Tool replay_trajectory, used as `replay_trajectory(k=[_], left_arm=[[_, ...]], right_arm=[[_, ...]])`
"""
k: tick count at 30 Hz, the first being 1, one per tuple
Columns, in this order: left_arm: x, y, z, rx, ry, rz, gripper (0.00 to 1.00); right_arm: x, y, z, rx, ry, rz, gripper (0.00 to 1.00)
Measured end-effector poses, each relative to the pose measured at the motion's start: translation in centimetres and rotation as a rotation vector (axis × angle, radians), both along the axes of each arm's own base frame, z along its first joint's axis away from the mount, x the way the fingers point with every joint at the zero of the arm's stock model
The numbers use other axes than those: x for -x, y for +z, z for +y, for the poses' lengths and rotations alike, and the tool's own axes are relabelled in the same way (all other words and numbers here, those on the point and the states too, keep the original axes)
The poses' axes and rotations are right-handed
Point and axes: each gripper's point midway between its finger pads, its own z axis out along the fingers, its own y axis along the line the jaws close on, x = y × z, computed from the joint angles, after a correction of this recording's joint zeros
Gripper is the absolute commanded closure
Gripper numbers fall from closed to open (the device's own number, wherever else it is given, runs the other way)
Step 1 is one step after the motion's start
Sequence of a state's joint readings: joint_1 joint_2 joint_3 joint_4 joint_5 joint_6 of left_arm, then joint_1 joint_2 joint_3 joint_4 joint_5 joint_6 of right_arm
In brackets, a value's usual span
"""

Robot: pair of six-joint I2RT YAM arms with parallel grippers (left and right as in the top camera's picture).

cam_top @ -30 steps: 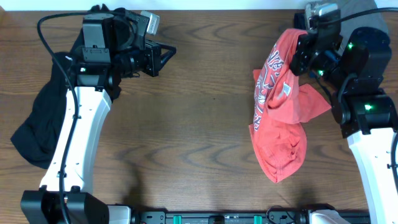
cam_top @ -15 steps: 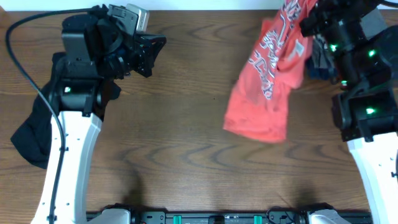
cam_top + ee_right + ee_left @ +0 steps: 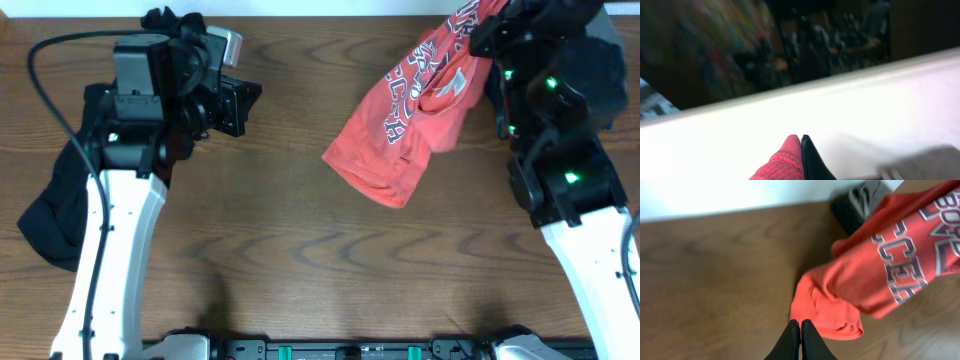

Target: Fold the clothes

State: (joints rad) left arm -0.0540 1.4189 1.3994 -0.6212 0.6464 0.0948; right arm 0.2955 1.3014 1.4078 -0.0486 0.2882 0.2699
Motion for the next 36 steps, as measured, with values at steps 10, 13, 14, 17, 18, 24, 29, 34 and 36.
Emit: replay_trajectory(k=[10,13,14,17,18,24,29,34,36], left_arm=[[1.2,-5.4,-4.6,-0.073,-0.176,0.133,0.94],[2.4,-6.4,-7.0,-0.1,-0.267,0.142,0.94],[2.8,-6.8,-7.9,-0.108,-0.3,0.143,0.94],[3.7,-8.1,-10.1,-0.129,-0.379,0.156,0.94],[3.9,-8.5,-10.7,-0.134,-0.398,0.163,0.94],[4.2,-13.0,-15.6,-0.163,-0.526,0.183,0.93],[5.0,-16.6,-19.8,-0.177,-0.625,0.178,0.92],[6.3,-19.2,-21.9,-0.23,-0.67,0.191,0.92],[6.6,-20.3,-22.2,-0.264,-0.676,0.196,0.92]], right_arm=[[-5.2,-9.0,-0.2,0.071,-0.071,0.227,0.99],[-5.4,-10.6,-1.3,0.087,-0.093,0.283,0.99],[-5.5,-11.0,-1.9,0.09,-0.105,0.3,0.99],[-5.4,-12.4,-3.8,0.099,-0.141,0.357,0.99],[-5.4,-12.8,-4.3,0.101,-0.149,0.374,0.99],[-5.2,-14.9,-7.7,0.087,-0.167,0.459,0.99],[-5.0,-15.7,-8.8,0.073,-0.159,0.495,0.99],[-5.0,-16.5,-8.8,0.071,-0.146,0.524,0.99],[-5.1,-16.8,-8.8,0.071,-0.143,0.532,0.99]])
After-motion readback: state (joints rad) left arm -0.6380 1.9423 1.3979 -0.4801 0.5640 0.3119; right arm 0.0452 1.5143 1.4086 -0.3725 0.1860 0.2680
